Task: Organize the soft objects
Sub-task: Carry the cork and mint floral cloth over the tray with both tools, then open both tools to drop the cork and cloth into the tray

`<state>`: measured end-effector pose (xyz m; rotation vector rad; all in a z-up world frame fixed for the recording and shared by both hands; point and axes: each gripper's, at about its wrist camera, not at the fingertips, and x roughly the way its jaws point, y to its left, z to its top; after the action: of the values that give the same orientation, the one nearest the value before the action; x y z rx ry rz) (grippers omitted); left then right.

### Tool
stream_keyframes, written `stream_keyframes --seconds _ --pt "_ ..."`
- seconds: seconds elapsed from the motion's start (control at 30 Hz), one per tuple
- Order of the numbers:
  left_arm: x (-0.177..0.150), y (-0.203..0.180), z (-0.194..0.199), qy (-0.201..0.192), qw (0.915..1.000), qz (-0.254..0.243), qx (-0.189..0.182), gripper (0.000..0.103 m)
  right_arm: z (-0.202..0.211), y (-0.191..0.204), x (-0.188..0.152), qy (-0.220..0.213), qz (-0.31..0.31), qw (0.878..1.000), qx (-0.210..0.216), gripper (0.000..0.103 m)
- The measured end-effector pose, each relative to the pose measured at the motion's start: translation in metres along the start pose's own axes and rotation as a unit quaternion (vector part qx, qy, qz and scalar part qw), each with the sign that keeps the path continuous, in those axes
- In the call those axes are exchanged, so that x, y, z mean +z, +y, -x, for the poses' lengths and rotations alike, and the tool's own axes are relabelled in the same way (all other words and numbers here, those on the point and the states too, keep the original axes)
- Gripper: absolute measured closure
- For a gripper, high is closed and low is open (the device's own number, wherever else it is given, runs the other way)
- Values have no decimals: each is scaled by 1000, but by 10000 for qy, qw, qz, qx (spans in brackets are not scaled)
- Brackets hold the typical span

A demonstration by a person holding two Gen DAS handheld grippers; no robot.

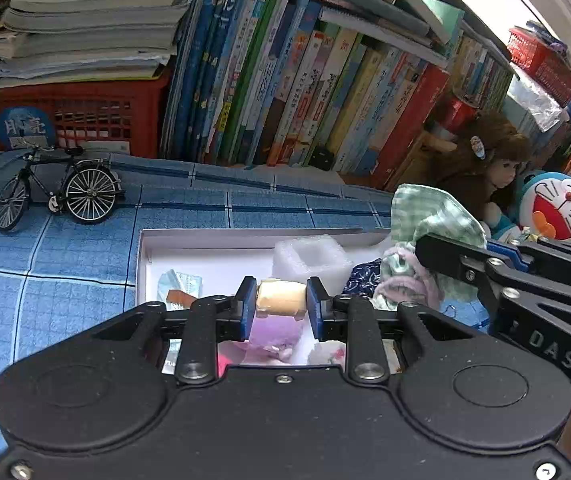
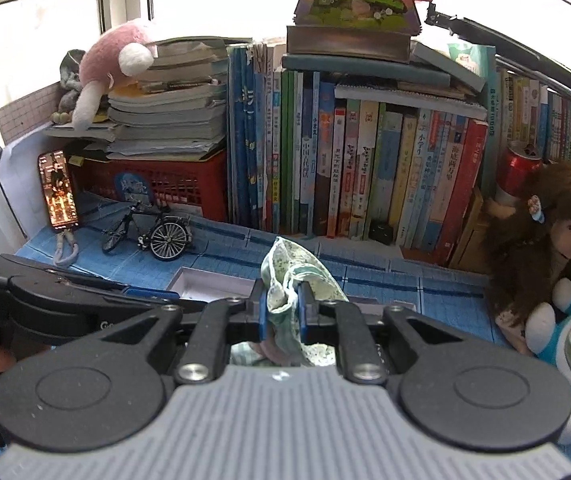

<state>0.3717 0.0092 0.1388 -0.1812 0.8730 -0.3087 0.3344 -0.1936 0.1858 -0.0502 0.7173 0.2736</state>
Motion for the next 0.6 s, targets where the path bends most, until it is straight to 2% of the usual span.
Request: stream_keyframes --seconds 0.3,0.6 --pt "-8 3 -22 154 9990 -409 58 78 -23 -35 -15 417 100 9991 -79 84" --pt "-14 6 -31 164 9975 -689 38 77 -35 -69 -28 520 82 9982 272 83"
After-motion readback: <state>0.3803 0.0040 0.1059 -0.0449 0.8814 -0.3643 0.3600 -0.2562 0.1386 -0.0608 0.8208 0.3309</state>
